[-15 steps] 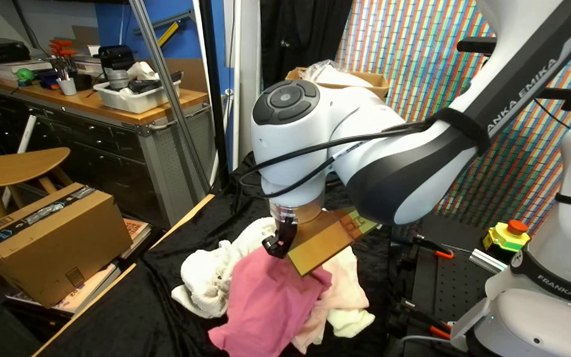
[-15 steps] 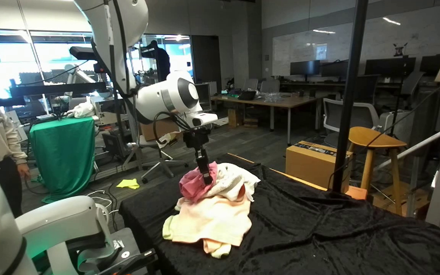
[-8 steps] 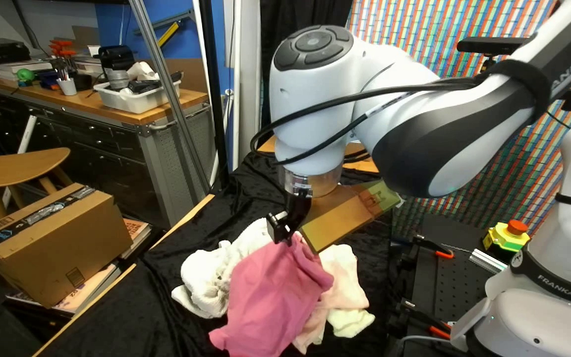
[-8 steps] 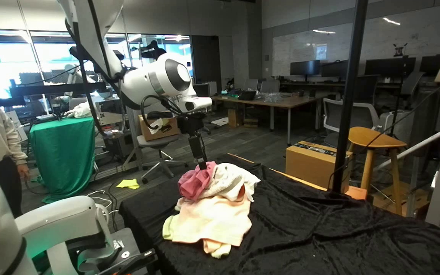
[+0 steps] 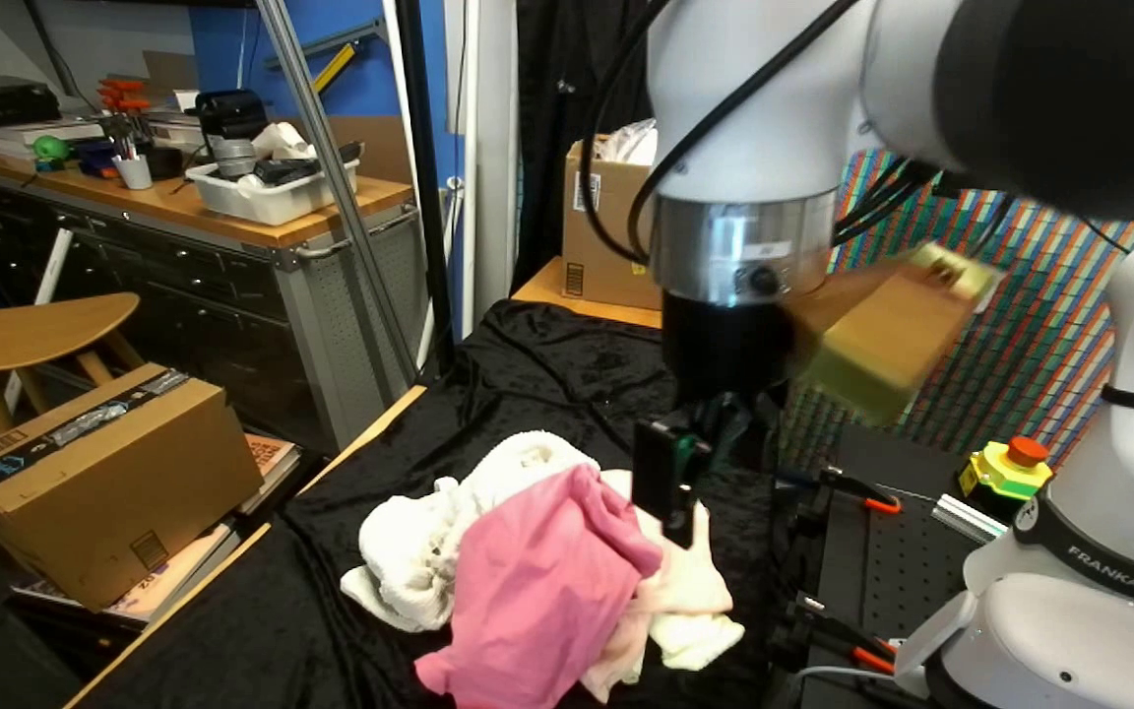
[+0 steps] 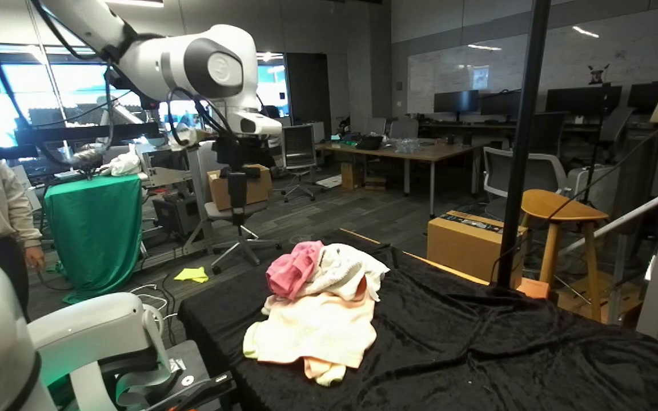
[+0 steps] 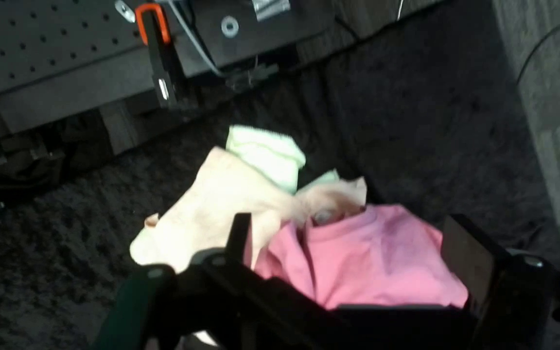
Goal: Put the green towel, the peach shirt, the turnip plushie, the white towel and the pink shirt in the center, respectively
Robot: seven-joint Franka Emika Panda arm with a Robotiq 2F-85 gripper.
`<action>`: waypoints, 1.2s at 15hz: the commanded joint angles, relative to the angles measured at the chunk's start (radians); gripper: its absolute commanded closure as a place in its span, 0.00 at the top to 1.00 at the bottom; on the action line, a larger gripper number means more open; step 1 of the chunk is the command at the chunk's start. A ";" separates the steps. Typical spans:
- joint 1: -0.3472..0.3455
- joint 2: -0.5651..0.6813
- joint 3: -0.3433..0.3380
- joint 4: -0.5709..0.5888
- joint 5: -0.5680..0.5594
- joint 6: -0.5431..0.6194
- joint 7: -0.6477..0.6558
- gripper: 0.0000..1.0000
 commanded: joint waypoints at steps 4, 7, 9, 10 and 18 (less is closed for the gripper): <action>-0.044 -0.410 -0.022 -0.026 0.132 -0.496 -0.261 1.00; -0.122 -0.555 -0.034 -0.033 0.076 -0.599 -0.329 1.00; -0.184 -0.640 -0.047 -0.050 0.038 -0.609 -0.376 1.00; -0.214 -0.675 -0.059 -0.062 0.016 -0.601 -0.400 1.00; -0.379 -0.882 -0.189 -0.185 -0.087 -0.507 -0.569 1.00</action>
